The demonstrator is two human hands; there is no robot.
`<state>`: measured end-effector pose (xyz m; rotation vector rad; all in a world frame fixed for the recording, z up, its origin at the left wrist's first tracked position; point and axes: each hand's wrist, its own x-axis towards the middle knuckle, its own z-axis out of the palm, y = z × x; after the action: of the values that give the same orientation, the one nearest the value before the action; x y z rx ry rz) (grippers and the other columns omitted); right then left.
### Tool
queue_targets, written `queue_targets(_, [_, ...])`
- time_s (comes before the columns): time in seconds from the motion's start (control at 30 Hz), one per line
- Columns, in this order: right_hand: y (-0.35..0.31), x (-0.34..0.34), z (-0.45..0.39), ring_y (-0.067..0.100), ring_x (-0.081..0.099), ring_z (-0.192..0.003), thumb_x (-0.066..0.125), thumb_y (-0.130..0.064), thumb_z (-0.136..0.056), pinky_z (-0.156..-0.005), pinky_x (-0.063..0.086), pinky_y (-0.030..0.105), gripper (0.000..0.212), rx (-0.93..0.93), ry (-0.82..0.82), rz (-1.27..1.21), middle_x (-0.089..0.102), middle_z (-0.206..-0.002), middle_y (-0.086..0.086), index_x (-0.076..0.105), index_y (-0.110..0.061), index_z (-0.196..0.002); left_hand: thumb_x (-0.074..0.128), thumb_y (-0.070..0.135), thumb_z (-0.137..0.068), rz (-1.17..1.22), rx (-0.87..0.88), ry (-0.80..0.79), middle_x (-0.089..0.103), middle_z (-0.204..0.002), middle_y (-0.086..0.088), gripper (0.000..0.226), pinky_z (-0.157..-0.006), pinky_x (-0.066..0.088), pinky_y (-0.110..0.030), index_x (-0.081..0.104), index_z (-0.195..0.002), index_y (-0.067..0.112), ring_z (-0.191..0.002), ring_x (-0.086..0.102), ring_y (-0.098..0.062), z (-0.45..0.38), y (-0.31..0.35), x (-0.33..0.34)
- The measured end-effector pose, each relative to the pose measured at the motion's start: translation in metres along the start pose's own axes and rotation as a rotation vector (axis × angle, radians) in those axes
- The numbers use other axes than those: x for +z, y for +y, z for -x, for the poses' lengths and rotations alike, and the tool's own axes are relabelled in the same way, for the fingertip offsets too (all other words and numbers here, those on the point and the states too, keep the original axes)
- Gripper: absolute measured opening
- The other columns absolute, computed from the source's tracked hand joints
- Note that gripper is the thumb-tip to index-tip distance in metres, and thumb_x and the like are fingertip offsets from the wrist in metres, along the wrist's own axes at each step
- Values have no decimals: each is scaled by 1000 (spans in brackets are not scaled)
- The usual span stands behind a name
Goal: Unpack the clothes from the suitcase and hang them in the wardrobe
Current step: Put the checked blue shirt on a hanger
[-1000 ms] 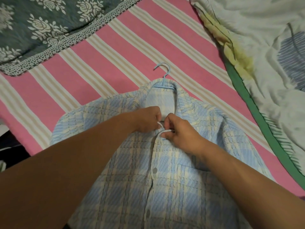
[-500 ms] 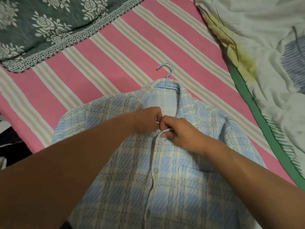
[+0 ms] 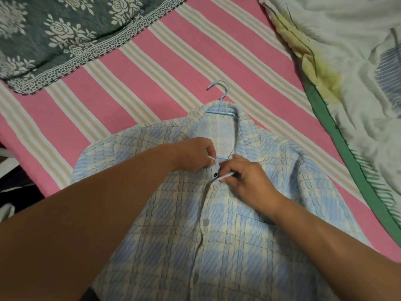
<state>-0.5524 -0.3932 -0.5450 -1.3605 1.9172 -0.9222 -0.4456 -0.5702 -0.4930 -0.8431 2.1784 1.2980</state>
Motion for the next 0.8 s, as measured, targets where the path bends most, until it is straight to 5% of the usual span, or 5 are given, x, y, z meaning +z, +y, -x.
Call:
queue_targets(0.13, [-4, 0, -2, 22, 64, -77, 74, -3, -86, -98, 43, 29, 17, 38, -19, 15, 68, -81, 7, 66, -18, -83, 64, 24, -98, 2, -3, 26, 58, -90, 4, 12, -61, 37, -27, 64, -107, 16, -75, 52, -9, 3, 3, 4])
queue_targets(0.27, [-7, -6, -4, 17, 67, -84, 78, -11, -85, -80, 55, 42, 16, 113, -69, -39, 70, -89, -1, 67, -23, -83, 65, 27, -97, -9, -2, 54, 59, -98, 6, 11, -63, 38, -27, 64, -104, 20, -83, 55, -8, 4, 3, 5])
queue_targets(0.47, [-18, -18, -11, 7, 67, -83, 78, -13, -85, -81, 56, 32, 12, 196, -141, -130, 73, -92, -4, 69, -21, -83, 66, 27, -96, 6, -12, 57, 57, -87, 7, 9, -57, 35, -26, 64, -101, 21, -69, 49, -6, 4, 1, 9])
queue_targets(0.6, [-15, -12, -16, 5, 62, -69, 77, -21, -87, -114, 32, 23, 12, 14, -212, 152, 66, -71, -9, 65, -23, -83, 68, 28, -95, 8, -40, 39, 61, -89, 3, 15, -57, 37, -25, 64, -105, 18, -70, 52, -8, 4, 6, 9])
queue_targets(0.8, [-15, -16, -14, 3, 65, -74, 74, -15, -89, -68, 51, 19, 19, 78, -198, 15, 67, -78, -14, 64, -26, -79, 66, 24, -97, -17, -73, 12, 58, -84, 5, 11, -57, 35, -25, 65, -106, 18, -69, 50, -8, 3, 12, 4])
